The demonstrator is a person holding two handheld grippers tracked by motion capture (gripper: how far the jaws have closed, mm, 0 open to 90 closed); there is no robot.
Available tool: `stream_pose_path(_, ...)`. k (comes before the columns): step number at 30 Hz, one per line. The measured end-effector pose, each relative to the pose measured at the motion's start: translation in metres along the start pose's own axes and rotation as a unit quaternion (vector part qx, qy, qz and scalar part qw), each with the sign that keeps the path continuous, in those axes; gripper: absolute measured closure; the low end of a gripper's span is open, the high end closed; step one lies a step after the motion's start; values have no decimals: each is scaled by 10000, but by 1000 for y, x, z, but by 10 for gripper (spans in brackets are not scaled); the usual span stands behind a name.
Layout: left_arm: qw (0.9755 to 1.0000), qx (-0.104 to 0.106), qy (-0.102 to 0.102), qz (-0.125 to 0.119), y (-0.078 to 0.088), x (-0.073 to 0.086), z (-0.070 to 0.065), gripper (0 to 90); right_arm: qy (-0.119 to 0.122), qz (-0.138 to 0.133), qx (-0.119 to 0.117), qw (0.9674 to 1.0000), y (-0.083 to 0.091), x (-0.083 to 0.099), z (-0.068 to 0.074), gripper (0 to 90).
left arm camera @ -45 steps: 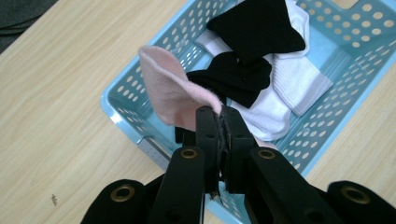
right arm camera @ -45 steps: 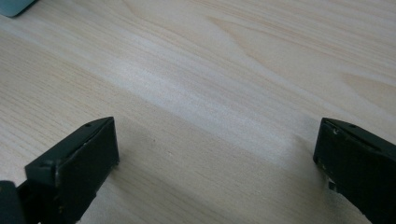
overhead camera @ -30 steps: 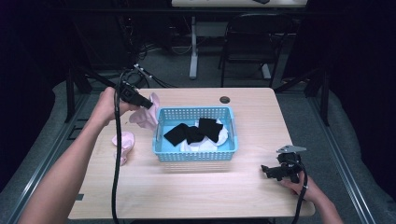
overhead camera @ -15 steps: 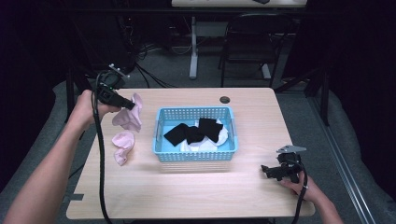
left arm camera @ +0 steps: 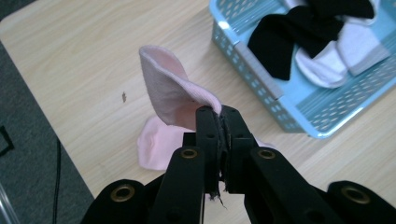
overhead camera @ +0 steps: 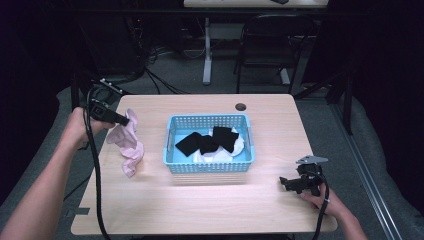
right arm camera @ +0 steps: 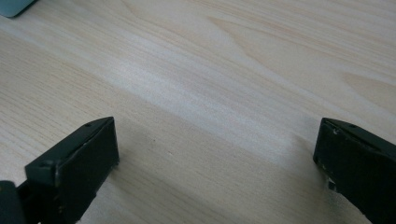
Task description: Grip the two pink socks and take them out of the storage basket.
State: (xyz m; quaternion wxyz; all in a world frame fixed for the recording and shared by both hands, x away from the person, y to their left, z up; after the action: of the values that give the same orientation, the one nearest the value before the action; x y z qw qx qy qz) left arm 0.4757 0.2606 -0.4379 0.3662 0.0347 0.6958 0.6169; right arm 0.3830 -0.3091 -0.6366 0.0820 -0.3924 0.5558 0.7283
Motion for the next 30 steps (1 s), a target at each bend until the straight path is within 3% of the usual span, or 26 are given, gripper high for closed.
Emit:
stream_pose_path(10, 9993, -55, 224, 295, -46, 18, 10, 875, 0, 2, -1, 10000, 0, 0, 0, 0)
stream_pose_path(14, 9984, -22, 477, 316, -73, 23, 14, 874, -1, 0, 1, 10000, 0, 0, 0, 0)
stream_pose_path(21, 9969, -82, 703, 339, -101, 26, 17, 867, 1, 0, -1, 10000, 0, 0, 0, 0)
stream_pose_path(24, 9965, -100, 772, 302, -104, 26, 18, 854, 2, 1, 0, 10000, 0, 0, 0, 0)
stream_pose_path(28, 9961, -172, 838, 228, -103, 25, 20, 713, 3, 0, -4, 10000, 0, 0, 0, 0)
stream_pose_path(30, 9956, -247, 884, 190, -101, 26, 21, 576, 4, -1, -4, 10000, 0, 0, 0, 0)
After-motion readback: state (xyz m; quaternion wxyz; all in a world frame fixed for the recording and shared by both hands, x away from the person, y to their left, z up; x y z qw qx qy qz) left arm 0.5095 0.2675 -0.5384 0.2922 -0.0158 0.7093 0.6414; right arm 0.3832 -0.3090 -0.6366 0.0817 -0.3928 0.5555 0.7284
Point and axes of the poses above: each handheld gripper's, and its own axes: y roughly backward along the jaws, x roughly out of its underside, z roughly to its left, the point moved 7 cm from there along -y, roughly forward along the jaws, and after that the axes turned 5 degrees about -x, right-handed, at the moved point
